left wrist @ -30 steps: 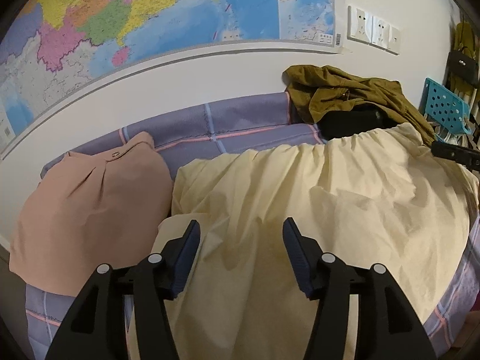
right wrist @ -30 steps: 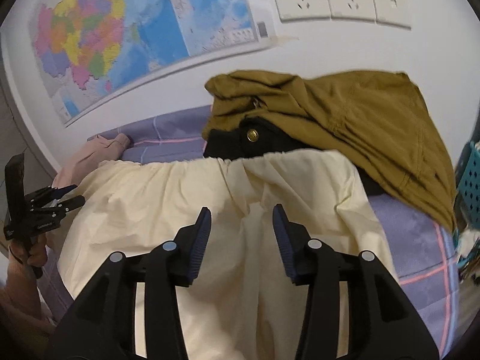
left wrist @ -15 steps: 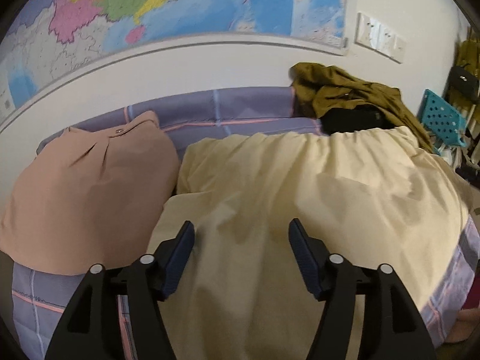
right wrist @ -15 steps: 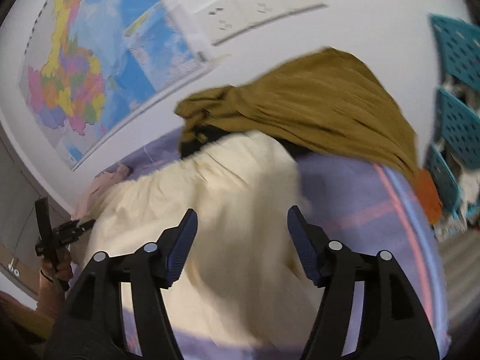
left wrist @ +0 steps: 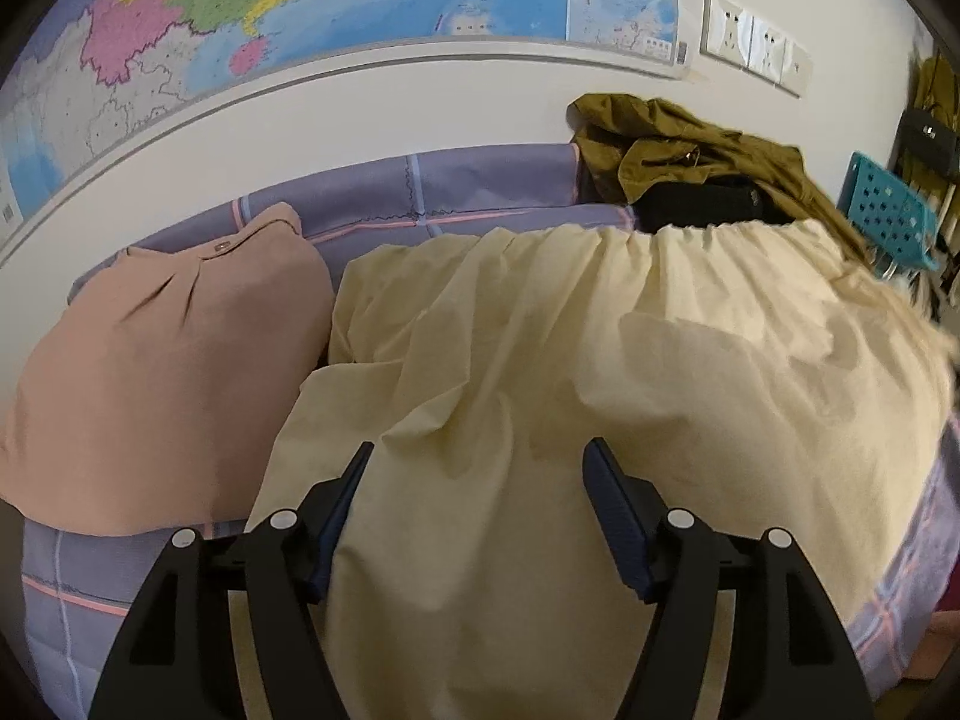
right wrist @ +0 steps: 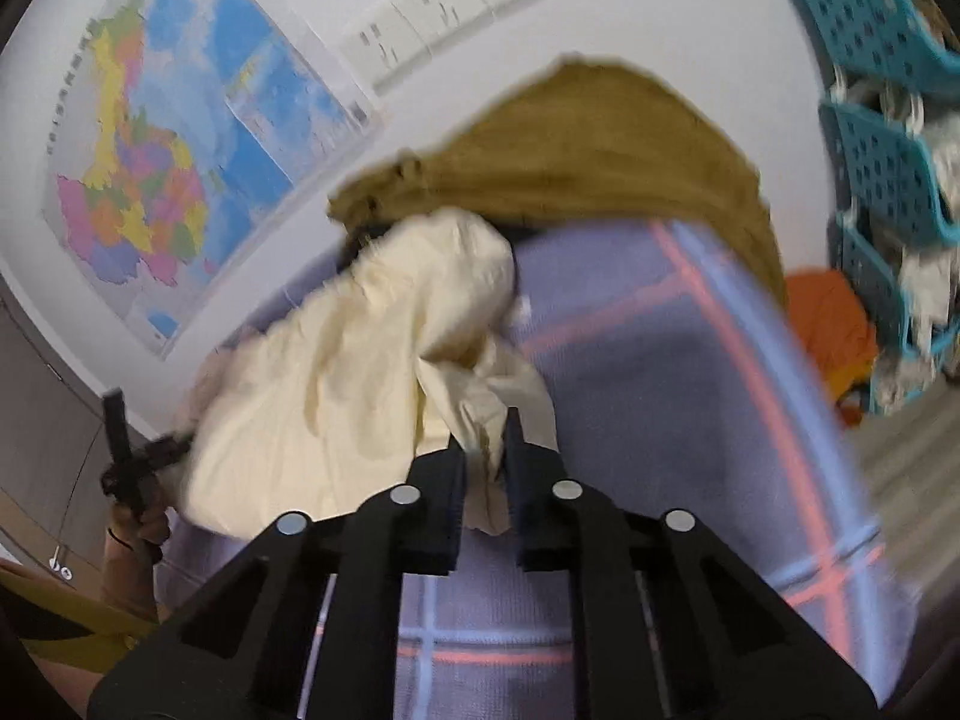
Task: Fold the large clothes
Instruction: 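Grasp the cream shirt edge with the right gripper and lift it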
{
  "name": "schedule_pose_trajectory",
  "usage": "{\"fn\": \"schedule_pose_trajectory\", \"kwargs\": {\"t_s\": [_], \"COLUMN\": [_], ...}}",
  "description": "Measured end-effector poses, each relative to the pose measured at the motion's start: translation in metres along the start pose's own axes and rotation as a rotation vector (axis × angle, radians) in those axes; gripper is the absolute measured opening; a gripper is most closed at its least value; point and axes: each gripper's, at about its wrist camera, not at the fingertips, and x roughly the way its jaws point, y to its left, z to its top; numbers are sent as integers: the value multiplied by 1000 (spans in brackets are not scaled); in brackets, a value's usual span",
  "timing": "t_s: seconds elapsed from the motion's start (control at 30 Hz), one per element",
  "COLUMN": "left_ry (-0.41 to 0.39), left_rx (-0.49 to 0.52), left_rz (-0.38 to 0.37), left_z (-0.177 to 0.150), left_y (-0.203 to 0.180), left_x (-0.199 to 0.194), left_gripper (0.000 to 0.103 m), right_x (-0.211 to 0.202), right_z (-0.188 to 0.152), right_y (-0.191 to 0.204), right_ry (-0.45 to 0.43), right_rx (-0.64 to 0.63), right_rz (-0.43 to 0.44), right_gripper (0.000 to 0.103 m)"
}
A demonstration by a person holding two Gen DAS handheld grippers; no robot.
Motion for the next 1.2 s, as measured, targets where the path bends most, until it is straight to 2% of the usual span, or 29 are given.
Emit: {"fn": "schedule_pose_trajectory", "kwargs": {"t_s": [0.13, 0.17, 0.23, 0.3, 0.33, 0.37, 0.4, 0.43, 0.47, 0.53, 0.57, 0.6, 0.67, 0.73, 0.8, 0.87, 0.93, 0.97, 1.03, 1.07, 1.13, 1.17, 1.2], "left_ry": [14, 7, 8, 13, 17, 18, 21, 23, 23, 26, 27, 27, 25, 24, 24, 25, 28, 29, 27, 26, 19, 15, 12], "left_rx": [-20, -20, -21, -15, -16, -14, -12, -11, -8, -4, -3, -3, -10, -25, -31, -31, -29, -28, -29, -31, -32, -31, -30], "left_rz": [2, 1, 3, 7, 7, 7, 9, 11, 13, 19, 19, 19, 12, 1, -4, -6, -4, -1, 0, 0, -7, -12, -14], "left_z": [-6, -6, -7, -7, -6, -6, -6, -5, -4, -3, -3, -3, -3, -4, -5, -5, -4, -4, -4, -4, -4, -4, -4], "left_y": [5, 5, 6, 5, 5, 5, 4, 4, 3, 1, 1, 0, 1, 4, 5, 5, 5, 4, 4, 3, 3, 2, 2], "left_x": [11, 11, 12, 12, 11, 11, 11, 11, 11, 12, 12, 13, 13, 12, 12, 12, 13, 12, 11, 11, 8, 6, 5], "left_gripper": [67, 67, 67, 67, 67, 67, 67, 67, 67, 68, 68, 68, 68, 69, 69, 69, 69, 69, 69, 69, 69, 69, 69], "right_x": [-12, -9, 8, 16, 17, 15, 9, 2, -2, -9, -7, -2, 3, 4, -6, -29, -44, -46, -35, -29, -11, -4, 0], "right_z": [25, 28, 27, 18, 13, 9, 4, -1, -4, -12, -14, -16, -13, -9, 1, 12, 19, 21, 17, 13, 6, 5, 4], "right_y": [4, 1, -21, -44, -52, -58, -60, -59, -58, -48, -44, -40, -43, -43, -49, -57, -69, -68, -47, -41, -24, -17, -14], "right_ry": [-82, -82, -27, 12, 25, 29, 22, 8, 1, 5, 17, 29, 33, 19, -28, -136, -183, -180, -94, -58, -3, 8, 6], "right_rx": [-65, -57, 5, 73, 109, 134, 143, 134, 126, 92, 73, 59, 71, 58, 73, 82, 138, 135, 52, 39, -8, -33, -39], "right_rz": [26, 33, 91, 54, 87, 104, 79, 65, 65, 44, 36, 27, 18, 23, 27, -20, -3, -3, -10, -16, -14, -23, -30], "right_gripper": [9, 9, 10, 16, 18, 30, 39, 41, 47, 47, 37, 18, 13, 2, 0, 0, 0, 1, 1, 6, 23, 48, 54]}}
